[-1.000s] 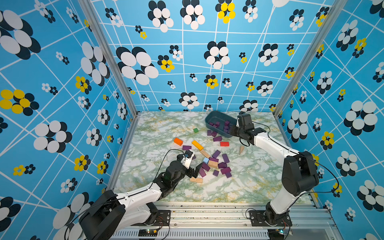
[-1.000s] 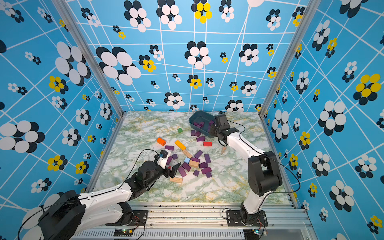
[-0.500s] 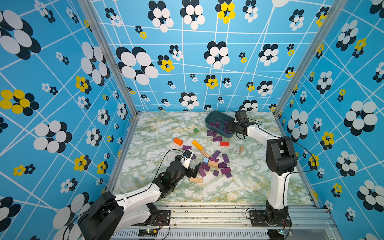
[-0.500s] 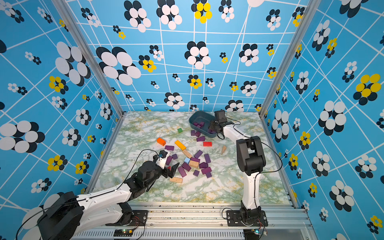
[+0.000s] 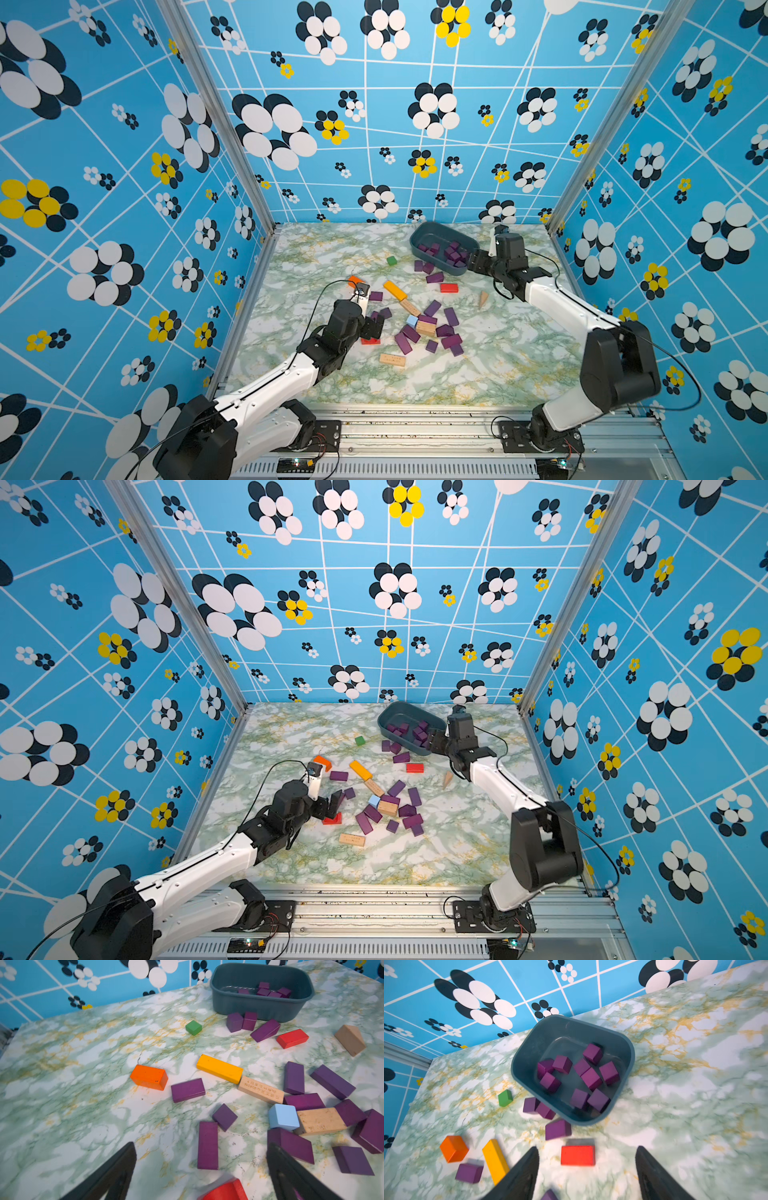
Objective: Pick purple bricks into the storage bin
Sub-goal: Pick up the building block from the center of the board.
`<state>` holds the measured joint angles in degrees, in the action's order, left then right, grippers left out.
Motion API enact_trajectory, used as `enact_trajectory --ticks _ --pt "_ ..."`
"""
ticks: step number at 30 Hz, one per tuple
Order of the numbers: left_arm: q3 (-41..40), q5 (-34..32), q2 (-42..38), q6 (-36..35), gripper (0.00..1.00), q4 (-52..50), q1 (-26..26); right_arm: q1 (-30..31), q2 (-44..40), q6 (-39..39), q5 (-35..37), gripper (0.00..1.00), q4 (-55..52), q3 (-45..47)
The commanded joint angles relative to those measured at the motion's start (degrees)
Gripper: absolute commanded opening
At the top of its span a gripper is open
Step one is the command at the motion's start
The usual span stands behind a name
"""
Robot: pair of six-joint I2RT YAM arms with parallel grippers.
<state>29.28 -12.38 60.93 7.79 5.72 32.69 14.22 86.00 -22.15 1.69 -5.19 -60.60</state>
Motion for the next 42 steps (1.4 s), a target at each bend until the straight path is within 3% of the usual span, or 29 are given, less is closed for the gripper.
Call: enact_trajectory --ticks 1,6,10,13,15,18,23,29,40,42 --pt "2.4 4.5 0.6 4.8 1.0 -8.5 -2.7 0.3 -6.9 0.9 2.3 0.77 -1.6 6.0" --pt "5.6 7.4 5.1 3.8 0.99 -11.7 -4.4 0.2 -19.5 -1.5 -0.4 0.82 0.2 18.6" --pt "7.2 10.2 9.0 3.0 0.99 -11.9 -4.4 0.2 -25.2 -0.4 0.1 0.85 -5.7 21.9" --pt "8.5 11.2 11.3 3.3 0.99 -12.0 -4.4 0.2 -28.8 1.5 -4.2 0.86 -7.7 23.4" --pt "9.7 12.0 12.8 3.3 1.0 -12.0 -4.4 0.2 -31.3 1.2 -8.4 0.99 -6.6 25.2" --pt "11.9 12.3 15.4 3.5 0.99 -13.0 -4.4 0.1 -33.8 -1.3 -12.6 0.99 -4.1 28.3" --pt "14.4 13.0 19.8 2.9 0.99 -14.5 -4.4 0.1 -36.0 -3.8 -19.6 0.99 3.7 34.4" --pt "20.3 9.9 25.3 0.6 0.88 -23.8 -4.0 0.1 -36.1 -8.4 -29.7 0.99 14.7 40.4" --pt "22.7 10.8 32.1 0.7 0.74 -25.0 -3.3 0.2 -35.6 -8.8 -28.6 0.99 20.6 44.1" --pt "24.2 10.5 33.7 0.4 0.66 -26.1 -3.2 0.2 -35.2 -9.3 -28.6 0.99 22.0 45.0"
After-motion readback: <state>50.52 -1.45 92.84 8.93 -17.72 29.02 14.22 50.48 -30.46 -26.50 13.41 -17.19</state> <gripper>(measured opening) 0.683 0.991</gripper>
